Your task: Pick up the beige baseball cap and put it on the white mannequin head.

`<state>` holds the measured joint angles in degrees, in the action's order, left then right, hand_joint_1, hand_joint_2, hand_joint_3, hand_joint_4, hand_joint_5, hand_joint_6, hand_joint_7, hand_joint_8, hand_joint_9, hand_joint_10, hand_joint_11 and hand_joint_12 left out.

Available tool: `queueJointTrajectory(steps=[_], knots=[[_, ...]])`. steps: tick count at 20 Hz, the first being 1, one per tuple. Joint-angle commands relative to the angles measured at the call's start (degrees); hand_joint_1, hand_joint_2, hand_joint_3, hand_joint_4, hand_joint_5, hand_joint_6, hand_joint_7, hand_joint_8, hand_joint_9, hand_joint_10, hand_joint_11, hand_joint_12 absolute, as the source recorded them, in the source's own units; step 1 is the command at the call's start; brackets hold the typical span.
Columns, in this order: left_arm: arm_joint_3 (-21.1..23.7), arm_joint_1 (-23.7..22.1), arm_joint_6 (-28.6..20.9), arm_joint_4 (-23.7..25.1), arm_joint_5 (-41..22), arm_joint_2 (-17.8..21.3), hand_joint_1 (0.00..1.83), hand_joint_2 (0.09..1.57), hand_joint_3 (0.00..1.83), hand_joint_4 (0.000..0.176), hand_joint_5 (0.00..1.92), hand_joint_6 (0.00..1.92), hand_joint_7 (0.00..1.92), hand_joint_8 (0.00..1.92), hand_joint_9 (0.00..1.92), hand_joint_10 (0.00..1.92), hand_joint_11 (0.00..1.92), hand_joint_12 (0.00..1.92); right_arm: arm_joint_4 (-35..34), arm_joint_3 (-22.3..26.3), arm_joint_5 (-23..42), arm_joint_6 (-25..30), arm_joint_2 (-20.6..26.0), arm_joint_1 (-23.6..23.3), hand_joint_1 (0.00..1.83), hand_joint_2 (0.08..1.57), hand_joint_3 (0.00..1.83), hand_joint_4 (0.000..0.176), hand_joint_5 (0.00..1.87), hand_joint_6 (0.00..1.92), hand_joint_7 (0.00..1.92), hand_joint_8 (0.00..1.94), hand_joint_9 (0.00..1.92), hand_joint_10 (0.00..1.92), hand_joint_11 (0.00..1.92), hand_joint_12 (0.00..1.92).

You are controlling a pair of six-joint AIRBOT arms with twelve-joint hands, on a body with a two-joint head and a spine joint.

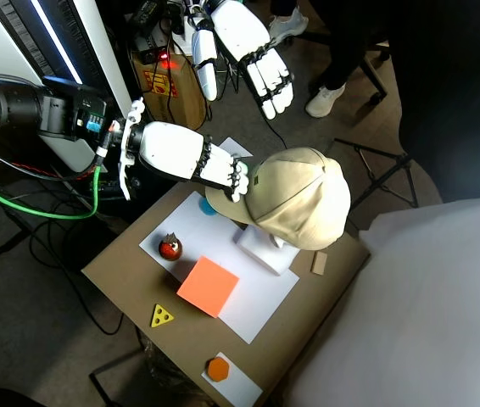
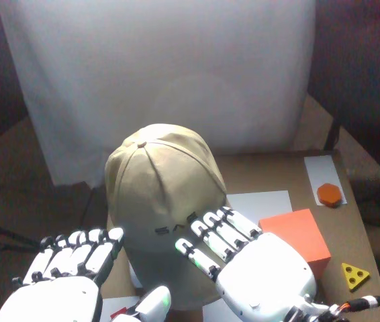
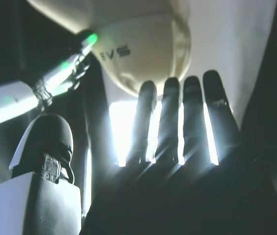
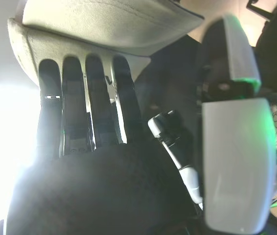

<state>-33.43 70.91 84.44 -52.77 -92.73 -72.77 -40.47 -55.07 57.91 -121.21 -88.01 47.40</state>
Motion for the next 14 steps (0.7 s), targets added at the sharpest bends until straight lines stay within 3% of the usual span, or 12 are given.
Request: queueJointTrajectory(steps=[1,4,8,9,11,12,13,14], knots=[[0.5,-0.9,0.83,3.78,-5.3,0.15,0.0,1.16,0.0,0.042,0.17,0.0,0.16,0.0,0.11,0.0,0.0,0.49,3.6,1.22,4.9,-0.17,1.2,-1.3,0.49,0.88,0.0,0.089,0.07,0.0,0.04,0.0,0.06,0.0,0.0,0.36],[1.88,-2.8,3.1,2.14,-5.29,0.18,0.0,1.16,0.0,0.041,0.17,0.0,0.15,0.0,0.11,0.0,0.0,0.47,-2.21,6.16,3.68,-0.35,6.42,-5.02,0.49,0.87,0.0,0.092,0.06,0.0,0.02,0.0,0.04,0.0,0.0,0.31],[3.4,-6.02,6.84,-2.34,-4.08,-0.01,0.0,1.15,0.0,0.042,0.17,0.0,0.15,0.0,0.11,0.0,0.0,0.46,-16.23,10.6,-3.23,-2.84,14.71,-10.87,0.49,0.87,0.0,0.093,0.06,0.0,0.02,0.0,0.04,0.0,0.0,0.31],[3.62,-6.97,8.43,-3.71,-3.37,-0.05,0.0,1.16,0.0,0.042,0.16,0.0,0.15,0.0,0.11,0.0,0.0,0.46,-19.52,11.36,-5.19,-4.79,16.37,-11.97,0.49,0.87,0.0,0.093,0.06,0.0,0.03,0.0,0.05,0.0,0.0,0.36],[3.89,-9.1,11.12,-5.9,-1.1,0.18,0.0,1.16,0.0,0.041,0.18,0.0,0.18,0.01,0.13,0.0,0.0,0.51,-26.32,12.53,-8.77,-7.86,19.46,-14.28,0.5,0.9,0.0,0.087,0.19,0.01,0.23,0.01,0.21,0.02,0.0,0.85],[3.89,-10.4,11.88,-6.89,-0.04,0.33,0.03,1.15,0.0,0.043,0.22,0.0,0.23,0.0,0.2,0.01,0.0,0.63,-28.61,13.16,-10.24,-8.19,20.9,-15.06,0.51,0.92,0.0,0.069,0.32,0.03,0.42,0.03,0.38,0.05,0.03,1.1],[3.85,-11.68,12.94,-7.89,0.73,0.37,0.1,1.13,0.0,0.043,0.32,0.0,0.33,0.0,0.34,0.01,0.03,0.77,-29.69,13.94,-11.23,-8.37,22.14,-15.61,0.56,0.95,0.0,0.037,0.52,0.04,0.64,0.05,0.62,0.13,0.23,1.25],[3.83,-13.49,13.78,-8.91,1.27,0.41,0.17,1.11,0.0,0.041,0.46,0.01,0.49,0.01,0.5,0.03,0.11,0.86,-29.74,15.2,-11.52,-8.76,23.68,-15.99,0.64,0.96,0.0,0.0,0.74,0.05,0.84,0.08,0.78,0.36,0.47,1.37]])
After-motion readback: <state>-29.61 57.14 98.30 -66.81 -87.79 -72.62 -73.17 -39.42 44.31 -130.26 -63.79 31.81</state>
